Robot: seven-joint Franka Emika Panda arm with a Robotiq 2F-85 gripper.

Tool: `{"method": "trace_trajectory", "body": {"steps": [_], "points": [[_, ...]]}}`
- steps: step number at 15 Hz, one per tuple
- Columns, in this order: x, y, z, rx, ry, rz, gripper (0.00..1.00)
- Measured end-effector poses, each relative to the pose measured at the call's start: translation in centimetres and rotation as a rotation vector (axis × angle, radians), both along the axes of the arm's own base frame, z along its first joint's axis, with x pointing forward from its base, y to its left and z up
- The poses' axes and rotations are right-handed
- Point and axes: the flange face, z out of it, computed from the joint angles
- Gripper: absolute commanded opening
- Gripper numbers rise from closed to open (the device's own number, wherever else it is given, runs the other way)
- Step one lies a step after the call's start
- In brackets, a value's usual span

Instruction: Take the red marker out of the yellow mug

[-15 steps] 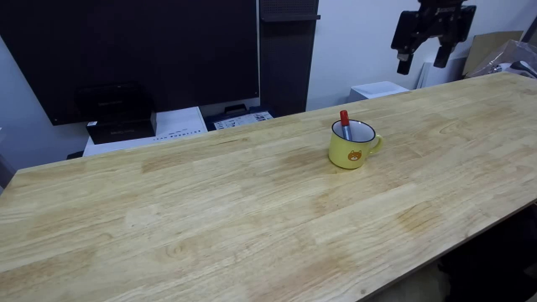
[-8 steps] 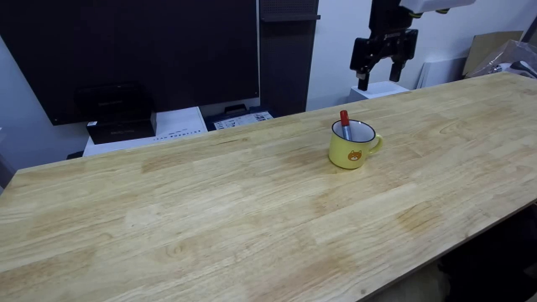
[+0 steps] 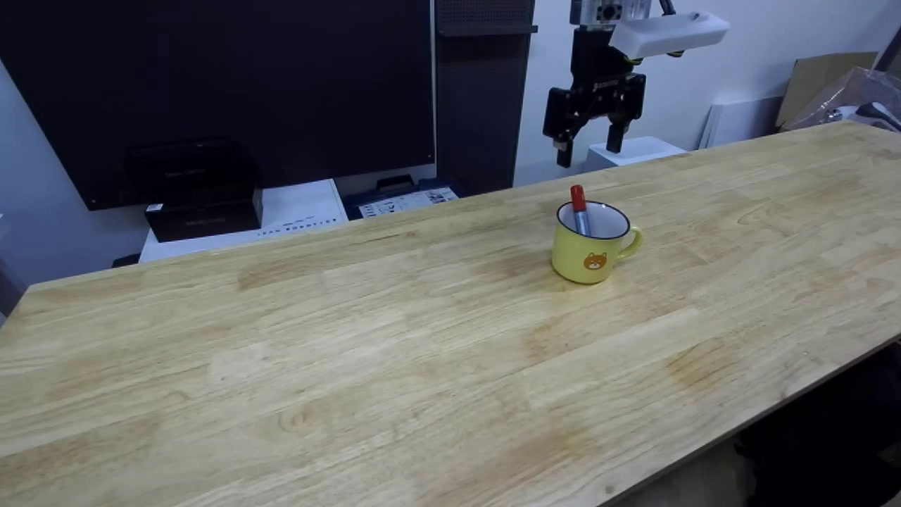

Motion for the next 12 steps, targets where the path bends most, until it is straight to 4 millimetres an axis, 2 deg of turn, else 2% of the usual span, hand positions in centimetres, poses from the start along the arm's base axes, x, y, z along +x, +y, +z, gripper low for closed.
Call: {"method": "trace_trajectory", "body": {"steps": [3,12], "points": [[-0.1,0.5,-0.4,-0.002,0.008,0.011,1.0],[-0.4,4.9,-1.9,-0.012,0.005,0.051,1.0]]}}
